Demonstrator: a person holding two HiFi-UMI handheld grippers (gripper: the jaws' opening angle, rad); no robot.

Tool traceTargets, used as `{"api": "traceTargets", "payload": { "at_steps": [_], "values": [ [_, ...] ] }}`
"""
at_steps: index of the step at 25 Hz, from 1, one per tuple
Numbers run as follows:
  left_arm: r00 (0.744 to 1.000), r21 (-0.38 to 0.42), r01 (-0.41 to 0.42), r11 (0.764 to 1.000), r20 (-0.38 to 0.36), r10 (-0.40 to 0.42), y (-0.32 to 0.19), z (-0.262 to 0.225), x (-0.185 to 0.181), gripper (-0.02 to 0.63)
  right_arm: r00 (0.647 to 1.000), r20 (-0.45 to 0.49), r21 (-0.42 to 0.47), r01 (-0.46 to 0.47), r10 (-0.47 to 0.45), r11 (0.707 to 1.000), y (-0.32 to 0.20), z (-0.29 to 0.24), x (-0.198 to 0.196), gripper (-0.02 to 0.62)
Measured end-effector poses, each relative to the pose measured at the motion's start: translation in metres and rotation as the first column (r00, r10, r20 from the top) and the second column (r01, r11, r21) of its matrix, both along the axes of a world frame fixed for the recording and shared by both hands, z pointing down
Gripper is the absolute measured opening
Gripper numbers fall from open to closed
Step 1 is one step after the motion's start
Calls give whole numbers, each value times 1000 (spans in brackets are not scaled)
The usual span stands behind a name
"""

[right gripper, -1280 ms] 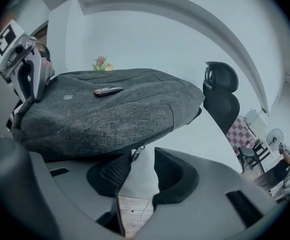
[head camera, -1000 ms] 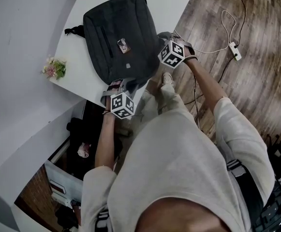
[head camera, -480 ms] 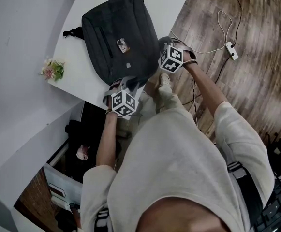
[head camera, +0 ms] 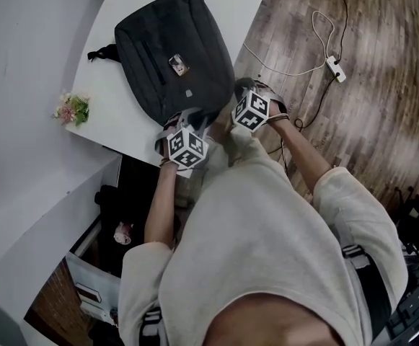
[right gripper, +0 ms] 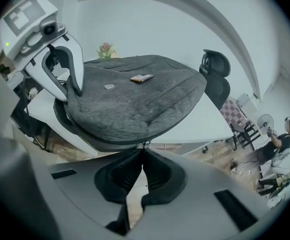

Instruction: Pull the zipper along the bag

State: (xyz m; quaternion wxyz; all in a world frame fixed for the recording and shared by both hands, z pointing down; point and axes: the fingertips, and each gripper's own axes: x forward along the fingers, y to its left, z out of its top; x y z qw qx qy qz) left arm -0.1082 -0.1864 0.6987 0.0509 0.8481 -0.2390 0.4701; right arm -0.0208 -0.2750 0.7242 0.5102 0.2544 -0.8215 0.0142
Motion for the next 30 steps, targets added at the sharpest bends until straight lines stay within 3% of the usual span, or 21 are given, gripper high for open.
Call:
{"api": "traceTargets", "payload": {
  "at_steps": [14, 19, 22, 24, 30],
  "values": [
    [1000, -2, 25, 1000, -7, -25, -7, 1, 21, 77, 970, 75, -139, -221, 232, 965, 79, -1, -26, 23],
    [1000, 20, 10, 1000, -27, -9, -4, -2, 24, 79, 967, 97, -173, -215, 234, 961, 77, -1, -22, 18],
    [999, 58, -29, 998, -18, 30, 3, -12, 23, 170, 963, 111, -183, -224, 246, 957, 75, -4, -18, 17],
    [997, 71, -71, 995, 28, 69, 10, -13, 10, 220, 962, 113, -179, -225, 247, 958, 72, -4, -15, 17],
    [992, 91, -88, 992, 102, 78, 21, -10, -36, 229, 964, 88, -157, -236, 252, 959, 58, 0, 4, 18]
  ]
}}
